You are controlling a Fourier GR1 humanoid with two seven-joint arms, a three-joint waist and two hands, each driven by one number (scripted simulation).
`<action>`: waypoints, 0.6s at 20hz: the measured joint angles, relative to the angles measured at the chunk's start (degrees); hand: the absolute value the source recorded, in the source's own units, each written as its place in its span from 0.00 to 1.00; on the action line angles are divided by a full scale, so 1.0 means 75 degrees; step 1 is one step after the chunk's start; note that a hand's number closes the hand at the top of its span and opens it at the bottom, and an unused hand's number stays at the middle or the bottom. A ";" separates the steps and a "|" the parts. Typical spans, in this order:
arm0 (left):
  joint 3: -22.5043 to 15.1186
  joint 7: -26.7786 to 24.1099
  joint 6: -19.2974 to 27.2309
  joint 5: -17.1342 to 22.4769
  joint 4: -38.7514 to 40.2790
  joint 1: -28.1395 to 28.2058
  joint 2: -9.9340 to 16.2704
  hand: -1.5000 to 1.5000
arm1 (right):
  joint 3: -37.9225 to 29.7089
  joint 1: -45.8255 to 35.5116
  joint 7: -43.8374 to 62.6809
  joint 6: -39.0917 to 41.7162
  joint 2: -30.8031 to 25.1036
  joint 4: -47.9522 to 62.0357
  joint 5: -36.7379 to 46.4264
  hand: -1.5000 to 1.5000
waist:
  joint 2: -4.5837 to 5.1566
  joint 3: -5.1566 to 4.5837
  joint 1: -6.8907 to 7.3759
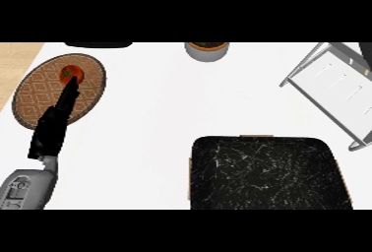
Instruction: Pick the cupcake from the tray and place it in the tiered basket
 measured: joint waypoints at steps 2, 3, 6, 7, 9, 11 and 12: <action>0.0017 0.0077 0.0029 -0.0041 -0.0042 0.0008 -0.0033 0.50 | -0.0061 0.0039 -0.0151 0.0009 -0.0034 0.0074 -0.0085 1.00 | -0.0016 0.0000 -0.0035; 0.0068 -0.0023 -0.0027 -0.0004 0.0033 0.0027 -0.0020 0.50 | -0.0107 0.0030 -0.0214 0.0013 -0.0089 0.0126 -0.0134 1.00 | -0.0015 0.0002 -0.0043; 0.0087 -0.0073 -0.0018 -0.0031 0.0037 0.0089 -0.0084 0.50 | -0.0334 0.0228 -0.0567 -0.0096 -0.0180 0.0209 -0.0425 1.00 | -0.0025 0.0002 -0.0074; 0.0110 -0.0056 -0.0048 -0.0025 -0.0009 0.0123 -0.0057 0.50 | -0.0437 0.0219 -0.0700 -0.0101 -0.0254 0.0238 -0.0544 1.00 | -0.0024 0.0005 -0.0067; 0.0137 -0.0125 -0.0061 -0.0032 0.0039 0.0173 -0.0081 0.50 | -0.0626 0.0302 -0.0984 -0.0180 -0.0364 0.0277 -0.0777 1.00 | -0.0024 0.0005 -0.0076; 0.0160 -0.0061 -0.0108 -0.0023 -0.0050 0.0196 -0.0065 0.50 | -0.0789 0.0481 -0.1174 -0.0366 -0.0364 0.0310 -0.0986 1.00 | -0.0028 0.0005 -0.0078; 0.0167 -0.0148 -0.0096 -0.0048 0.0016 0.0213 -0.0093 0.50 | -0.0870 0.0608 -0.1291 -0.0446 -0.0350 0.0313 -0.1102 1.00 | -0.0032 0.0004 -0.0097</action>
